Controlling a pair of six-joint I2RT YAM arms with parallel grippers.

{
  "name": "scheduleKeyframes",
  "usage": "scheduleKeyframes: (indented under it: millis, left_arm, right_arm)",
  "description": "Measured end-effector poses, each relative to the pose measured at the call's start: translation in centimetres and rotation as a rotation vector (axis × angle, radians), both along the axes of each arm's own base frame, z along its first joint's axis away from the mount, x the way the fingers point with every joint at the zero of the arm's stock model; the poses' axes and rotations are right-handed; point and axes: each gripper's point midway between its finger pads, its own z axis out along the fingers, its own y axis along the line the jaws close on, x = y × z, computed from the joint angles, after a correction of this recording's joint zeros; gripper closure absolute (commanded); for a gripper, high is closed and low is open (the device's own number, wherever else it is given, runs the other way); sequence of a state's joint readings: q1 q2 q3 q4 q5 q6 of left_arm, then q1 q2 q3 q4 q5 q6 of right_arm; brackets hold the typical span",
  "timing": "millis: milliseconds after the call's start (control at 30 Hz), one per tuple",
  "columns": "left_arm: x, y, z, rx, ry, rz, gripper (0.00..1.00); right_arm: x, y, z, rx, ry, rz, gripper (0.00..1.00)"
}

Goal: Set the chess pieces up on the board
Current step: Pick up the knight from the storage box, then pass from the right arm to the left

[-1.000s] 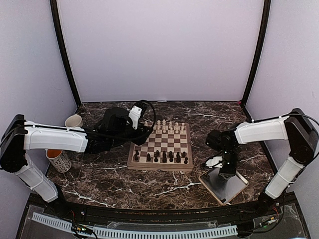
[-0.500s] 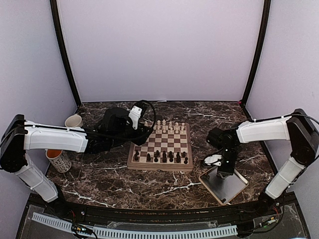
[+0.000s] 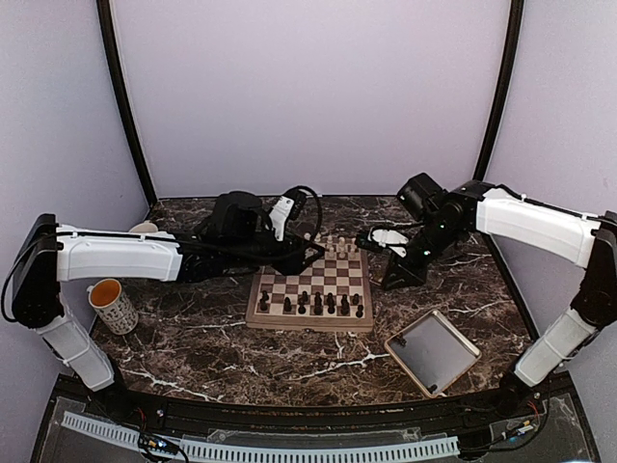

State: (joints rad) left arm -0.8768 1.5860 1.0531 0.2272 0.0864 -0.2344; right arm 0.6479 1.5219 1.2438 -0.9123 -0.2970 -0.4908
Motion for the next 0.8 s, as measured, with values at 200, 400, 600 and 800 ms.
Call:
scheduleKeyframes:
  millis: [200, 400, 600, 800]
  left_arm:
    - [-1.3, -2.5, -1.2, -0.107, 0.195, -0.107, 0.53]
    - [-1.2, -3.4, -2.4, -0.227, 0.381, -0.16, 0.54]
    - [-1.4, -4.6, -2.0, -0.351, 0.501, -0.224, 0.55]
    - [-1.7, -5.6, -2.2, -0.421, 0.574, -0.269, 0.62]
  right_arm:
    - [1.7, 4.0, 1.5, 0.119, 0.064, 0.043, 0.87]
    - [2.1, 5.9, 2.0, 0.18, 0.119, 0.062, 0.87]
    - [1.9, 6.2, 2.2, 0.197, 0.138, 0.064, 0.86]
    - [1.9, 6.4, 1.8, 0.197, 0.164, 0.06, 0.86]
